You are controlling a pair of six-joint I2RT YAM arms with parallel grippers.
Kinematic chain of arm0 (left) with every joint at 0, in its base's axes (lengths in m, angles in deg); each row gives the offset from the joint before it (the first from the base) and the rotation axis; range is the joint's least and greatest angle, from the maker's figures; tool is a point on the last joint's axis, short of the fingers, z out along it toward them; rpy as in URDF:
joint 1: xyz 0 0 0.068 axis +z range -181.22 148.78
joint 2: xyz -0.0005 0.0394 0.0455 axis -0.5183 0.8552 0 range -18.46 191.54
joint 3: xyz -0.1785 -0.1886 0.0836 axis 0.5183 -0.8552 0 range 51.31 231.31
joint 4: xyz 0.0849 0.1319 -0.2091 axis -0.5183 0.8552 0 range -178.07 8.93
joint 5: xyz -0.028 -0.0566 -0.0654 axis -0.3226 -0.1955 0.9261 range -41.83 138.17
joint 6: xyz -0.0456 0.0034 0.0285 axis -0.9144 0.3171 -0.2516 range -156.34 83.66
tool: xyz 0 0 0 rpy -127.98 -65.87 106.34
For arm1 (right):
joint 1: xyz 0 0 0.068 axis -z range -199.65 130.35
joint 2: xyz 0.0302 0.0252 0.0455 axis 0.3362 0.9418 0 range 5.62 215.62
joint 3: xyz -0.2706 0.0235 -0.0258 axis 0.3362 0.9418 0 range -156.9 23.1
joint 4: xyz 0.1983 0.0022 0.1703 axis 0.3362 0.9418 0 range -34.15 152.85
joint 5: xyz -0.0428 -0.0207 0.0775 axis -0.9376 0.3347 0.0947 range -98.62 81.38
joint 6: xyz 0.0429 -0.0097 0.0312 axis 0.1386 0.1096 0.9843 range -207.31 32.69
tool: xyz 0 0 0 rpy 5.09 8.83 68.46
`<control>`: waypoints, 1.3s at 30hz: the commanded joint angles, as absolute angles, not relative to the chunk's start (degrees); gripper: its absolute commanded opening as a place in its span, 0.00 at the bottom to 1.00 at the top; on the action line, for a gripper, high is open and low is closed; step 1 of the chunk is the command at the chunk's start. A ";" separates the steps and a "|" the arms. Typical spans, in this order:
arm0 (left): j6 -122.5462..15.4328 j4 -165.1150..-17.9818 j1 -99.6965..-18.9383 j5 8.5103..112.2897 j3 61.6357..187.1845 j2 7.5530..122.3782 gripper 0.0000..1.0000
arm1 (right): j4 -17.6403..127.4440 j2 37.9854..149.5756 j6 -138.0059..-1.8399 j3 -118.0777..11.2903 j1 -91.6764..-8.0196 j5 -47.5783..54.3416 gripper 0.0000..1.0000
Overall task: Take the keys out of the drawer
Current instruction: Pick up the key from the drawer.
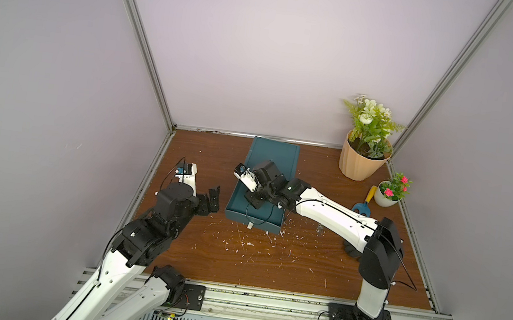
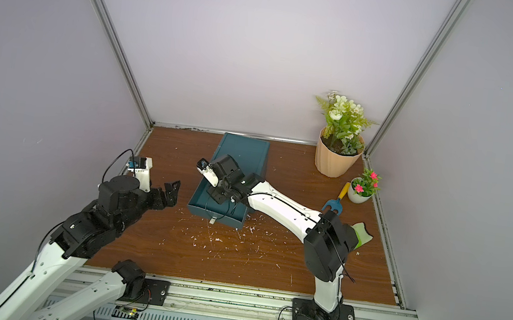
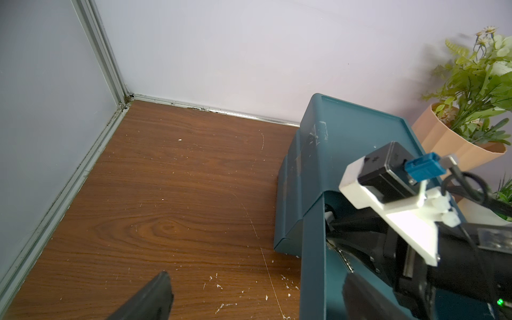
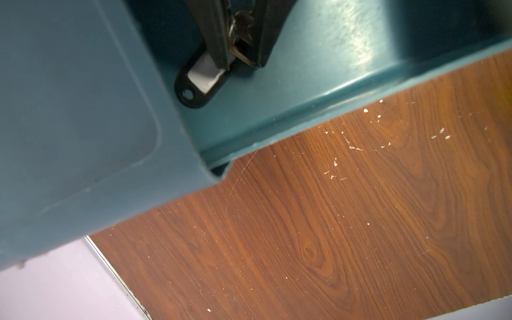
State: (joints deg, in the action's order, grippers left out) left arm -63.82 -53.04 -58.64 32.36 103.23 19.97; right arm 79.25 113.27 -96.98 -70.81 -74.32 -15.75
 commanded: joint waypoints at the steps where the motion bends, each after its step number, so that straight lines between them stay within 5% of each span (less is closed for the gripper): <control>1: -64.04 -52.02 -58.11 31.34 104.10 20.05 0.99 | 80.99 110.99 -98.16 -71.28 -73.70 -15.65 0.19; 13: -62.79 -51.99 -58.10 32.16 105.53 21.23 0.99 | 86.50 112.14 -100.03 -78.42 -73.64 -16.09 0.00; 28: -57.54 -54.04 -58.11 30.52 107.01 19.03 0.99 | 87.12 109.58 -95.68 -88.42 -73.65 -17.50 0.00; 39: -51.82 -59.28 -58.11 38.40 108.21 22.22 0.99 | 85.87 96.88 -90.11 -79.80 -73.61 -28.40 0.00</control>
State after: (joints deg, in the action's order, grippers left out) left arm -54.60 -56.43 -58.64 35.05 106.66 21.81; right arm 86.79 102.48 -93.20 -81.87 -73.88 -23.53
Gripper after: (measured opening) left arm 0.988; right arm 0.049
